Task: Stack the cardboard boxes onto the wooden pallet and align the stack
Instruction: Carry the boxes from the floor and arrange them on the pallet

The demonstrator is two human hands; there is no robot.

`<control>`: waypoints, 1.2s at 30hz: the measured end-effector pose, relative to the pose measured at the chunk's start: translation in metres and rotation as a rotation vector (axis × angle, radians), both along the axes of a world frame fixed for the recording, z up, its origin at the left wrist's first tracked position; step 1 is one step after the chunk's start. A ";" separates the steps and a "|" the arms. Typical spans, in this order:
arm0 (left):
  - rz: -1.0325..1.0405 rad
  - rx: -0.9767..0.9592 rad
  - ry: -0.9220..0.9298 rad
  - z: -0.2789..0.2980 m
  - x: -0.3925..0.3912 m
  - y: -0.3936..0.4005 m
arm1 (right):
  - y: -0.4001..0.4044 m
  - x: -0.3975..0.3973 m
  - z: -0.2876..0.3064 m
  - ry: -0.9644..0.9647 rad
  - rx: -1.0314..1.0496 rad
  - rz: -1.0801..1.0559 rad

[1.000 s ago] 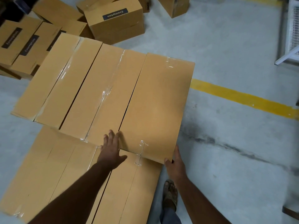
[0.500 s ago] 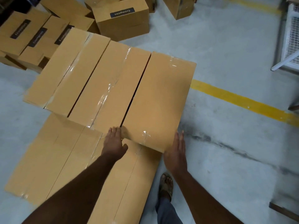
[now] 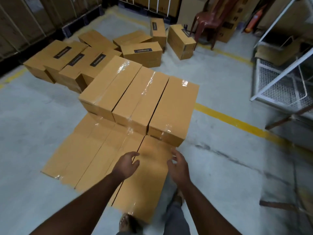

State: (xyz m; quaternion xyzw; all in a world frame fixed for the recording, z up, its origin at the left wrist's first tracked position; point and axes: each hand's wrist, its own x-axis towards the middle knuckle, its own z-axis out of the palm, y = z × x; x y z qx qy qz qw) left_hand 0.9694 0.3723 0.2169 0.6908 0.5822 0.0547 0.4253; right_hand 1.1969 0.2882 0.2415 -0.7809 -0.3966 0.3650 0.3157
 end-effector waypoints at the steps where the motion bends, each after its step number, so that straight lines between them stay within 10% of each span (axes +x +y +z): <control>1: 0.007 0.015 -0.008 0.013 -0.018 -0.010 | -0.011 -0.019 0.011 0.011 0.013 0.004; 25: 0.385 0.200 -0.273 0.105 -0.345 -0.218 | -0.167 -0.343 0.104 0.177 0.204 0.157; 36: 0.664 0.187 -0.373 0.106 -0.654 -0.206 | -0.101 -0.652 0.107 0.304 0.152 0.182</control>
